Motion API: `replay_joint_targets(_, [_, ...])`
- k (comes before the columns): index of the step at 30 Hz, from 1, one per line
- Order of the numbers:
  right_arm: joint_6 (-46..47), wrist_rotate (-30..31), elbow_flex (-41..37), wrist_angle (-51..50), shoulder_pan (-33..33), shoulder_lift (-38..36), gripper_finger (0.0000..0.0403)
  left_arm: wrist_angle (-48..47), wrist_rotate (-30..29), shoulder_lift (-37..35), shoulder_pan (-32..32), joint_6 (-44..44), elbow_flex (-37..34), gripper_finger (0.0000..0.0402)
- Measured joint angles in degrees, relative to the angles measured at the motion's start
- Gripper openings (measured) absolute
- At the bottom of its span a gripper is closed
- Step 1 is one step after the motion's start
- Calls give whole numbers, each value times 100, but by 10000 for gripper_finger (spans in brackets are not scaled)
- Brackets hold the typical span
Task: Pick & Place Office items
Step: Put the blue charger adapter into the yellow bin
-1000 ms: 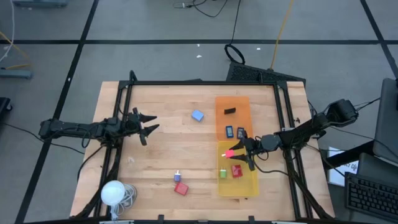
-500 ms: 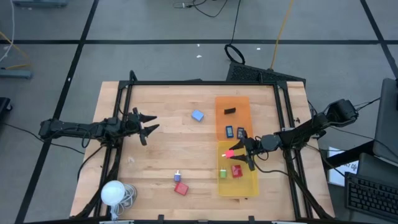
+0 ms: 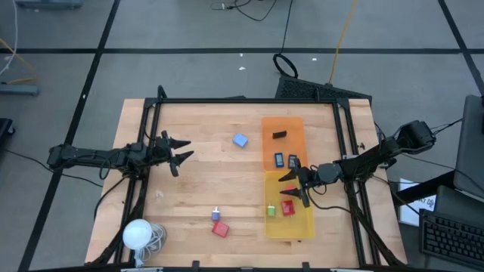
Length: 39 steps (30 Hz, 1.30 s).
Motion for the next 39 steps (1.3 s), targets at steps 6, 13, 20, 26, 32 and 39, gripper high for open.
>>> replay_joint_targets(6, [0, 2, 0, 0, 0, 0, 211, 44, 6, 0, 0, -28, 0, 209])
replay_joint_targets(13, [-17, 2, 0, 0, -20, 0, 210, 44, 9, 0, 0, -67, 0, 209])
replay_joint_targets(20, [-17, 4, 0, 0, -42, 0, 210, 42, 59, 0, -7, -1920, 0, 209])
replay_joint_targets(26, [-19, 7, 0, 0, -42, 0, 210, 92, -121, 0, -2, -2543, 0, 209])
replay_joint_targets(32, [-17, 7, 0, 0, -42, 0, 210, 197, -726, 0, 0, -2862, 0, 209])
replay_joint_targets(39, [-20, 7, 0, 7, -42, 0, 210, 766, 38, 468, -13, -3778, 2, 210])
